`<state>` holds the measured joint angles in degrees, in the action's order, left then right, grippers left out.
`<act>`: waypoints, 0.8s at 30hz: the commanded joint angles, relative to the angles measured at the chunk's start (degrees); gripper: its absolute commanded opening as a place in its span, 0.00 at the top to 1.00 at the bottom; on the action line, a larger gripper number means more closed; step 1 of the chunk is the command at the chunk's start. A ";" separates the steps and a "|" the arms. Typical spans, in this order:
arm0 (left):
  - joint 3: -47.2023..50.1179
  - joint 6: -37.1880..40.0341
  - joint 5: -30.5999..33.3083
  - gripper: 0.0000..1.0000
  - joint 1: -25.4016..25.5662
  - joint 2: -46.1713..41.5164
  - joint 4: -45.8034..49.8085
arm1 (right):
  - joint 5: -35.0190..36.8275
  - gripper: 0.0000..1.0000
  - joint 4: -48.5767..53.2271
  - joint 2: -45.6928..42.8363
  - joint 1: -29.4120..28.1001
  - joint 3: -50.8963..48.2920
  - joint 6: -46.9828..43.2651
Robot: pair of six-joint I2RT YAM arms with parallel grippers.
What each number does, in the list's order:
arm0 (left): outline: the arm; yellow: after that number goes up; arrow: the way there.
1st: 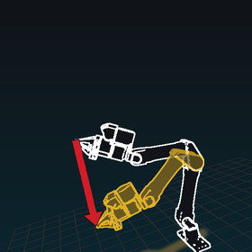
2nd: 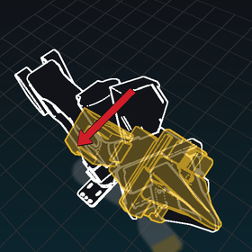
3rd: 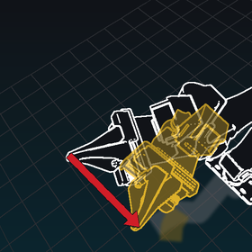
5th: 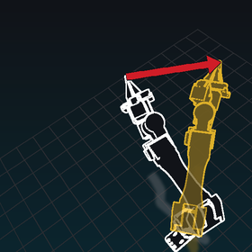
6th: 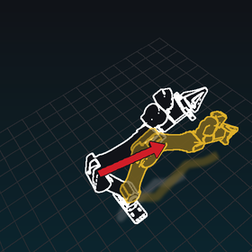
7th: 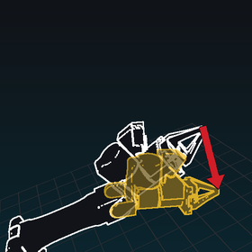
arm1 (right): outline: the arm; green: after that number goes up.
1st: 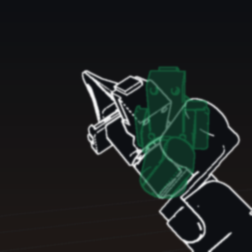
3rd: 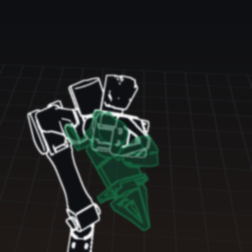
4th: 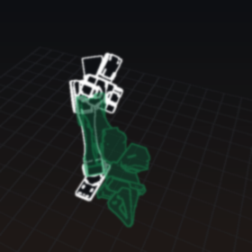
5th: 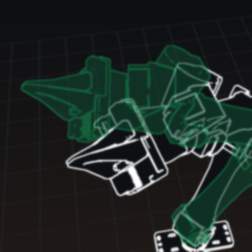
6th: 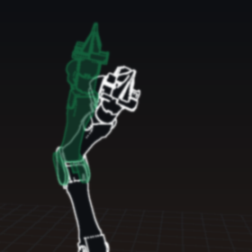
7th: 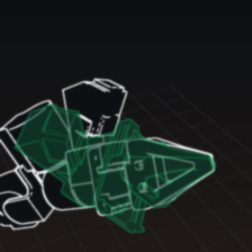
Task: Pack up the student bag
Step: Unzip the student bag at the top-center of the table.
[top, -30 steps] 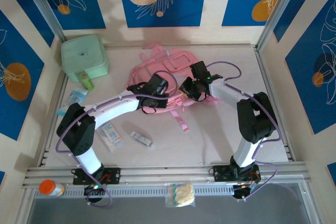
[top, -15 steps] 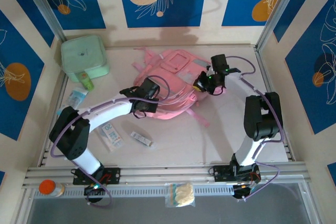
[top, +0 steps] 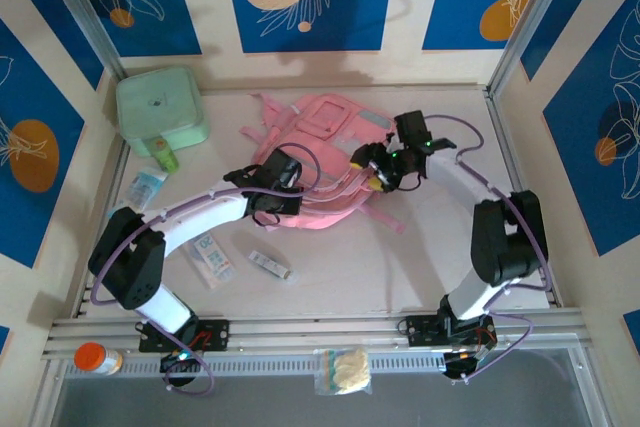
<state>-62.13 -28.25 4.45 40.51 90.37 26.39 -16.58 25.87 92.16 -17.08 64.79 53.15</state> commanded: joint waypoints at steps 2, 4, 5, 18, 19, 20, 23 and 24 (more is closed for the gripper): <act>-1.44 -0.70 -0.97 1.00 0.29 0.55 0.82 | -0.46 0.29 -7.53 -2.95 -7.80 -4.99 13.56; -1.23 -0.57 -1.54 1.00 0.34 0.26 0.10 | 1.72 0.29 -11.09 -2.25 -9.78 -5.90 16.74; -1.22 -0.58 -1.55 1.00 0.36 0.37 -0.01 | 2.71 0.30 -12.21 -1.55 -10.55 -5.78 18.49; -2.51 0.21 -1.14 1.00 0.35 1.11 0.34 | 17.12 0.27 -15.70 2.74 -16.35 -3.77 24.51; -2.55 0.26 -1.32 1.00 0.35 1.13 0.23 | 17.45 0.27 -15.64 3.37 -16.48 -2.83 24.04; -2.76 0.30 -1.29 1.00 0.31 1.20 0.38 | 18.03 0.27 -15.07 4.08 -16.75 -1.77 23.46; -2.88 0.39 -0.92 1.00 0.35 1.30 0.50 | 19.89 0.28 -15.27 4.86 -16.96 -0.76 22.77; -2.79 0.39 -0.85 1.00 0.34 1.30 0.49 | 20.83 0.33 -15.93 4.81 -17.01 -1.13 22.47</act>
<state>-62.94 -28.18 4.32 40.51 91.31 26.44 -0.43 12.84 96.55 -33.98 61.71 76.47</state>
